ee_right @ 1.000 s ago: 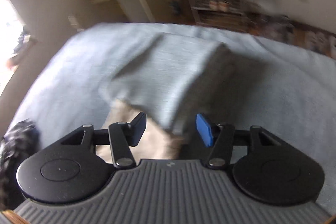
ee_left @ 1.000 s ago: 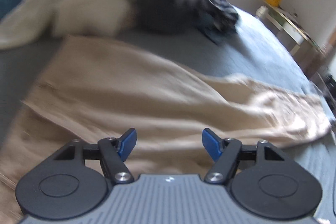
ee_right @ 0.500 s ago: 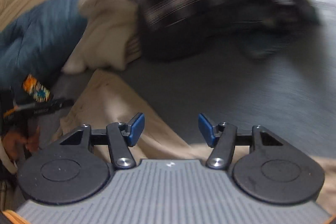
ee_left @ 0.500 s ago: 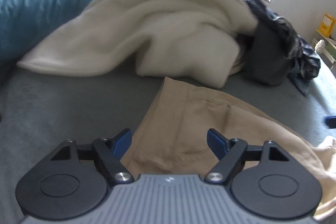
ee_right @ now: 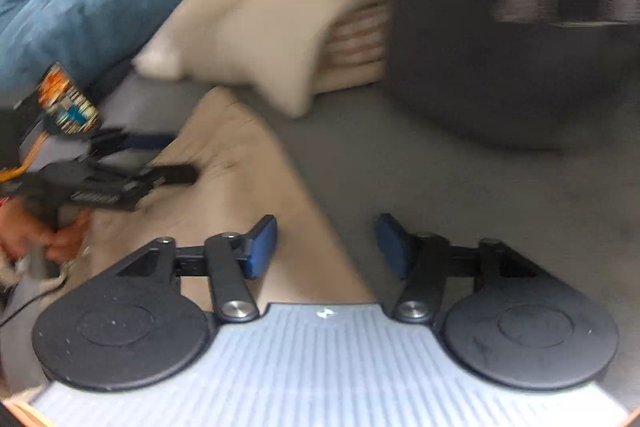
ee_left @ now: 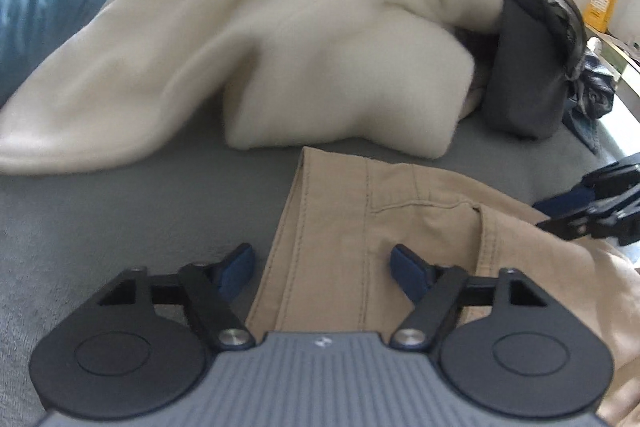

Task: Fold clothes

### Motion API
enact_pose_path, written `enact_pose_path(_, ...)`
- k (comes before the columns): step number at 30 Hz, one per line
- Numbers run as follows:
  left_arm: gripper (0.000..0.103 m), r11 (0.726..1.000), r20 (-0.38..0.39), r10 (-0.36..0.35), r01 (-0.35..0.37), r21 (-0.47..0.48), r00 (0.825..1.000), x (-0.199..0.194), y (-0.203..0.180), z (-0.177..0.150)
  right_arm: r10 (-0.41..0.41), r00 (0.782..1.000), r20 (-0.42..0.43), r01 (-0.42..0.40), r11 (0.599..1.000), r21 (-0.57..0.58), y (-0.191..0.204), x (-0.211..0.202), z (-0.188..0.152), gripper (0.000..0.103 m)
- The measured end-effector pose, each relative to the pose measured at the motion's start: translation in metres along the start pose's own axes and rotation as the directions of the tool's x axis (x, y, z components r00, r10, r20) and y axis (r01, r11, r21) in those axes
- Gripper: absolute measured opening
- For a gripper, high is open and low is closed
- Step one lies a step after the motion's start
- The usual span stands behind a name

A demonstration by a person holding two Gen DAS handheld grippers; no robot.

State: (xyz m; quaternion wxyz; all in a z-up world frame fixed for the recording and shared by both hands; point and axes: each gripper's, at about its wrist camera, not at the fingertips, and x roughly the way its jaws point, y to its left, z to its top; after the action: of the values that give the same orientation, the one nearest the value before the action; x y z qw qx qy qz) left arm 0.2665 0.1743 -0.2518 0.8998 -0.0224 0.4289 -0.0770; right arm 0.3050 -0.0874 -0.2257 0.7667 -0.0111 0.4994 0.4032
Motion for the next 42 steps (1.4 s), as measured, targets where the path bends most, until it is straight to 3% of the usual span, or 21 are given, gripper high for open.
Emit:
enact_pose_path(1,0.061,1.000,0.005,0.006,-0.006,0.011,1.000,0.000,-0.002,-0.001,0.005,1.000,-0.020,-0.006,1.000,-0.016,0.005,0.003,0.000,0.021)
enact_pose_path(2,0.052,1.000,0.015,0.010,-0.010,0.018,1.000,-0.002,-0.005,-0.002,0.004,0.999,-0.034,-0.006,0.999,-0.037,0.010,0.006,0.000,0.011)
enact_pose_path(3,0.039,1.000,0.028,0.012,-0.013,0.025,1.000,-0.003,-0.007,-0.003,0.000,0.999,-0.042,-0.003,0.998,-0.067,0.016,0.008,0.000,0.007)
enact_pose_path(4,0.033,0.999,0.040,0.020,-0.021,0.029,0.999,-0.006,-0.009,-0.004,-0.018,0.999,-0.045,0.013,0.994,-0.104,0.023,0.008,0.002,0.002)
enact_pose_path(6,0.023,0.999,0.064,0.039,-0.041,0.032,0.997,-0.010,-0.013,-0.007,-0.084,0.996,-0.014,0.080,0.981,-0.178,0.038,0.003,0.006,0.001)
enact_pose_path(9,0.019,0.996,0.131,0.086,-0.090,0.028,0.988,-0.025,-0.015,-0.010,-0.147,0.986,0.081,0.164,0.951,-0.261,0.057,-0.014,0.017,0.001)
enact_pose_path(13,0.018,0.991,0.185,0.133,-0.135,0.003,0.974,-0.037,-0.009,-0.010,-0.171,0.972,0.163,0.219,0.908,-0.357,0.075,-0.018,0.034,0.001)
enact_pose_path(16,0.022,0.991,0.125,0.131,-0.133,0.007,0.983,-0.022,0.004,-0.007,-0.184,0.964,0.191,0.246,0.887,-0.390,0.080,0.000,0.041,0.001)
enact_pose_path(18,0.044,0.993,0.087,0.117,-0.114,-0.032,0.989,-0.017,0.018,-0.007,-0.201,0.961,0.188,0.262,0.875,-0.407,0.078,0.021,0.039,0.001)
enact_pose_path(19,0.048,0.993,0.082,0.101,-0.096,-0.067,0.991,-0.022,0.026,-0.005,-0.212,0.963,0.168,0.263,0.877,-0.402,0.075,0.035,0.037,0.002)
enact_pose_path(22,0.061,0.980,0.112,0.101,-0.079,-0.182,0.989,-0.048,0.052,0.002,-0.218,0.959,0.179,0.265,0.912,-0.313,0.061,0.046,0.035,0.010)
enact_pose_path(24,0.067,0.966,0.127,0.116,-0.082,-0.246,0.985,-0.068,0.069,0.007,-0.220,0.955,0.200,0.265,0.934,-0.238,0.057,0.034,0.039,0.025)
enact_pose_path(26,0.067,0.953,0.128,0.142,-0.100,-0.287,0.982,-0.090,0.084,0.013,-0.208,0.951,0.227,0.251,0.951,-0.180,0.053,0.015,0.042,0.047)
enact_pose_path(28,0.067,0.944,0.120,0.183,-0.141,-0.299,0.976,-0.116,0.096,0.021,-0.196,0.947,0.254,0.236,0.962,-0.137,0.051,-0.004,0.044,0.054)
enact_pose_path(32,0.067,0.938,0.099,0.238,-0.202,-0.282,0.966,-0.159,0.108,0.030,-0.202,0.935,0.293,0.237,0.967,-0.090,0.054,-0.045,0.040,0.054)
enact_pose_path(38,0.068,0.965,0.037,0.179,-0.168,-0.202,0.983,-0.164,0.069,-0.004,-0.237,0.908,0.346,0.211,0.971,0.111,0.044,-0.112,0.003,0.054)
enact_pose_path(42,0.068,0.989,0.005,0.078,-0.077,-0.129,0.997,-0.147,0.016,-0.028,-0.348,0.872,0.343,0.271,0.929,0.253,0.025,-0.163,-0.043,0.054)
